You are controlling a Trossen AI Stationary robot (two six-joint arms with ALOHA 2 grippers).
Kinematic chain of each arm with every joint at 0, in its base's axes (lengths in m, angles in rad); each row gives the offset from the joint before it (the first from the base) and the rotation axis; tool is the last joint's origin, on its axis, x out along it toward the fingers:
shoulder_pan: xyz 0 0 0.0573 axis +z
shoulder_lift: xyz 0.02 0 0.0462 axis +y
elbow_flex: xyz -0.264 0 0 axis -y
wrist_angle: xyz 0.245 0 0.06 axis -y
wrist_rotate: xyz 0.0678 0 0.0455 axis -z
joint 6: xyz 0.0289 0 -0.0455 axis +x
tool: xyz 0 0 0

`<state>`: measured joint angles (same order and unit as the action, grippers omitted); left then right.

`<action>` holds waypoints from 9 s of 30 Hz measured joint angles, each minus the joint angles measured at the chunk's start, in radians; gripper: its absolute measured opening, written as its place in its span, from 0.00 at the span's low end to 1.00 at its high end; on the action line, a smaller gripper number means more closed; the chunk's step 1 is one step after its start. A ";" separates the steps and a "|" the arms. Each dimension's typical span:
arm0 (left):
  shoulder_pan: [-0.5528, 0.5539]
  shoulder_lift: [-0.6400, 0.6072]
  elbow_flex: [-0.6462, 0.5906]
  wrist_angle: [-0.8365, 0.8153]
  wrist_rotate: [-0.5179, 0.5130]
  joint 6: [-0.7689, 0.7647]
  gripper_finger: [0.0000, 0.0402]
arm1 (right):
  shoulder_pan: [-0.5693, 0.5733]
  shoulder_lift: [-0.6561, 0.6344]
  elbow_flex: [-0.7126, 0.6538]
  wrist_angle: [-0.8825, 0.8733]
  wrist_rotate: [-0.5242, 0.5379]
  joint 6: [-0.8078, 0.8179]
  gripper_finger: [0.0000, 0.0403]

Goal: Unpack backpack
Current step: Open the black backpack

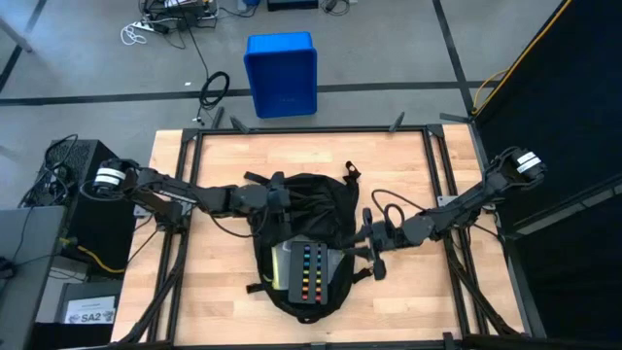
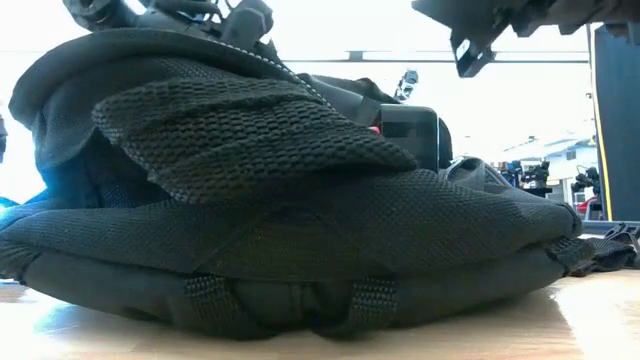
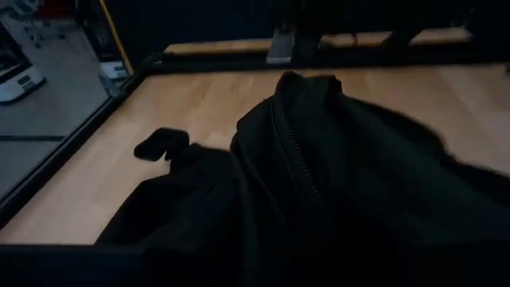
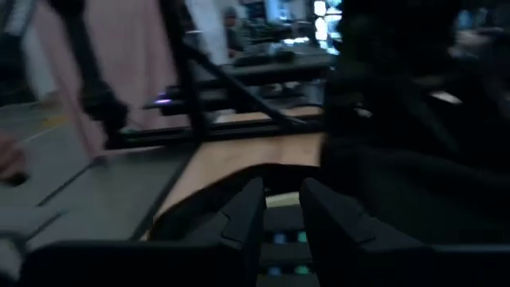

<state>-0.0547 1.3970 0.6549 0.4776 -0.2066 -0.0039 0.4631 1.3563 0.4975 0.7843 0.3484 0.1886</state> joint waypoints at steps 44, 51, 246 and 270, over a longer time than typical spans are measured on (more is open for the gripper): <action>0.104 -0.093 -0.151 0.297 0.177 -0.108 0.43 | -0.391 0.312 0.282 -0.171 -0.065 0.129 0.18; 0.086 -0.163 -0.151 0.317 0.225 -0.067 0.43 | -0.442 0.312 0.281 -0.224 -0.099 0.160 0.18; 0.204 0.120 0.335 -0.533 0.137 -0.160 0.49 | -0.613 0.048 0.242 -0.849 0.057 0.080 0.33; -0.091 -0.051 0.389 -0.444 0.026 -0.014 0.49 | -0.626 0.048 0.183 -0.727 -0.048 0.122 0.36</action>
<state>-0.1455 1.3457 1.0439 0.0334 -0.1810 -0.0177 -0.1627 1.4048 0.6804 0.0573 0.3000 0.3103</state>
